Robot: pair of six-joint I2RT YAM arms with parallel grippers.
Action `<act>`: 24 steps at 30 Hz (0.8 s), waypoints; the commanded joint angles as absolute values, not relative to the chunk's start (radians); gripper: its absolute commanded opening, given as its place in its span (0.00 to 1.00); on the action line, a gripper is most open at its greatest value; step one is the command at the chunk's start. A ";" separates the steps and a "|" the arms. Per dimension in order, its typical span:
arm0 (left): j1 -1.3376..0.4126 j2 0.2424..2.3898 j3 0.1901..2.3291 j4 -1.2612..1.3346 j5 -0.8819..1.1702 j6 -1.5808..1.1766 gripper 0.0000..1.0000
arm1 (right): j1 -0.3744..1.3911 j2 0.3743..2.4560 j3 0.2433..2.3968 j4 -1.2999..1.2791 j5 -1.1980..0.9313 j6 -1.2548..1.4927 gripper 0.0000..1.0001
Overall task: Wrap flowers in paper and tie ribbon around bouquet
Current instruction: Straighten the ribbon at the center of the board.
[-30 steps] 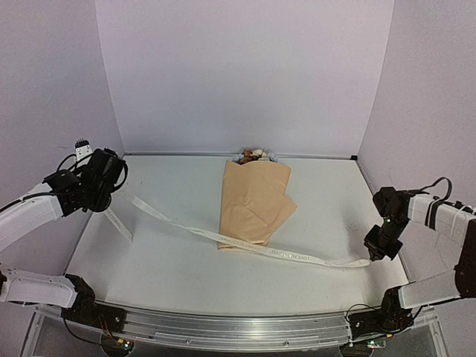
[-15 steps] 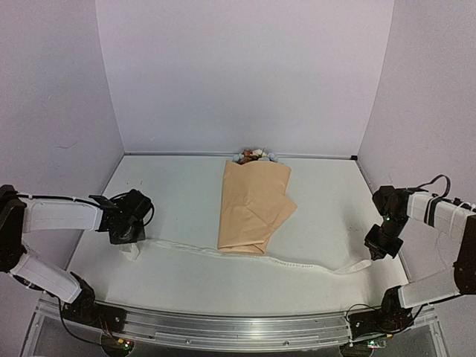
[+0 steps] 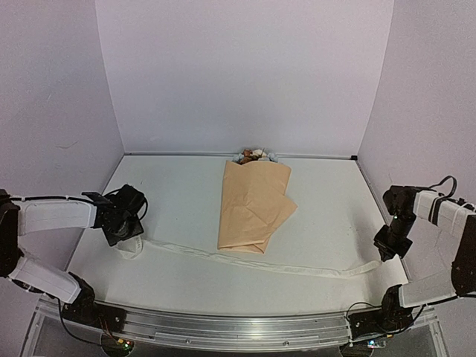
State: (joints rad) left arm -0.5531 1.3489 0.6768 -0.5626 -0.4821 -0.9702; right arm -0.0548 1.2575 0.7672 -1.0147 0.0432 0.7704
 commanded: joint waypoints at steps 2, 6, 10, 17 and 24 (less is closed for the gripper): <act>-0.481 1.219 0.698 -0.690 -0.523 -1.126 0.70 | -0.060 1.255 0.800 -1.035 0.011 0.779 0.00; -0.332 1.212 0.634 -0.611 -0.392 -1.094 0.66 | -0.060 1.251 0.791 -1.023 -0.013 0.777 0.00; -0.246 1.272 0.577 -0.503 -0.275 -1.081 0.60 | -0.060 1.248 0.786 -1.016 -0.033 0.767 0.00; -0.223 1.413 0.582 -0.383 -0.208 -1.088 0.49 | -0.060 1.252 0.778 -1.007 -0.029 0.748 0.00; -0.175 1.388 0.628 -0.523 -0.407 -1.103 0.00 | -0.102 1.253 0.788 -1.008 -0.028 0.734 0.00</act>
